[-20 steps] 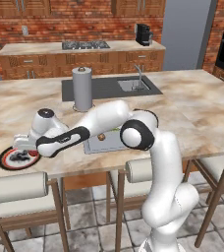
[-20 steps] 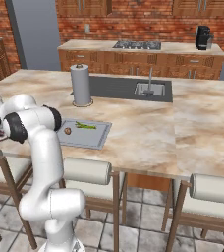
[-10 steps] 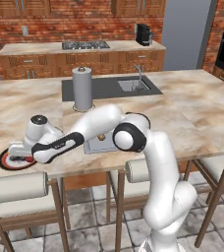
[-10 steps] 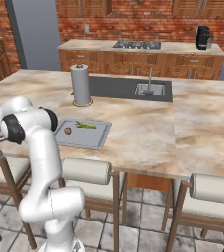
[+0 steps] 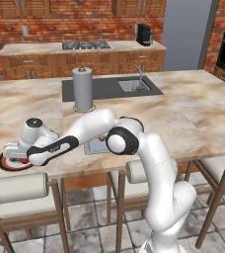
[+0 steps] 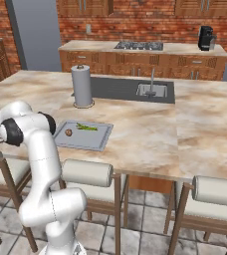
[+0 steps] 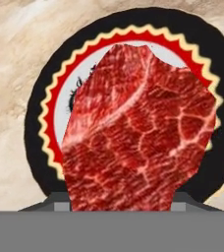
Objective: Create a steak meal by picking up the steak and asparagus from the tray and placing them on the plate. Leave the apricot on the tray.
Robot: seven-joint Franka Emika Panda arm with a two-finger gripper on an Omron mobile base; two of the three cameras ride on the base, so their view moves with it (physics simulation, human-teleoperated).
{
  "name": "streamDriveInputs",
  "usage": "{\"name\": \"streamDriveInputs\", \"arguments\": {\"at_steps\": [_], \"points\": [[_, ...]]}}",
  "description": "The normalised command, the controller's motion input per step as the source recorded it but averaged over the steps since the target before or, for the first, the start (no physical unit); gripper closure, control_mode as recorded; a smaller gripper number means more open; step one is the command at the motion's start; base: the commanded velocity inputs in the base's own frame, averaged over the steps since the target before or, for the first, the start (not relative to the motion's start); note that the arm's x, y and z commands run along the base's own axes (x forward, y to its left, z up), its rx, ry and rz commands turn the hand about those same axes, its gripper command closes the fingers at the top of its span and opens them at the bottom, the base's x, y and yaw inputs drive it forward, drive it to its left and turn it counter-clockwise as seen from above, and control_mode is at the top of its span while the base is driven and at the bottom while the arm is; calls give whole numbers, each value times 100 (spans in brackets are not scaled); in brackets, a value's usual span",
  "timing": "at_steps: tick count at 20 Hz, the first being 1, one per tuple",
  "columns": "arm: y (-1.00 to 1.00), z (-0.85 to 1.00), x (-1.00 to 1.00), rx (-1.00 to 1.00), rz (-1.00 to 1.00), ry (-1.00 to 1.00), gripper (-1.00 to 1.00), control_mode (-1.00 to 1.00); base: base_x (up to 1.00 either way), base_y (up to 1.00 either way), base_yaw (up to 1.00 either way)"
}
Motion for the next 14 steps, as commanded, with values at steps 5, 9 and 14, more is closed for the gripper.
{"name": "streamDriveInputs", "arguments": {"at_steps": [5,9,14], "points": [[28,-12,20,0,0,0,100,-100,0,0,0],[10,-7,12,0,0,0,-100,-100,0,0,0],[-11,0,0,0,-2,0,-100,-100,0,0,0]]}}
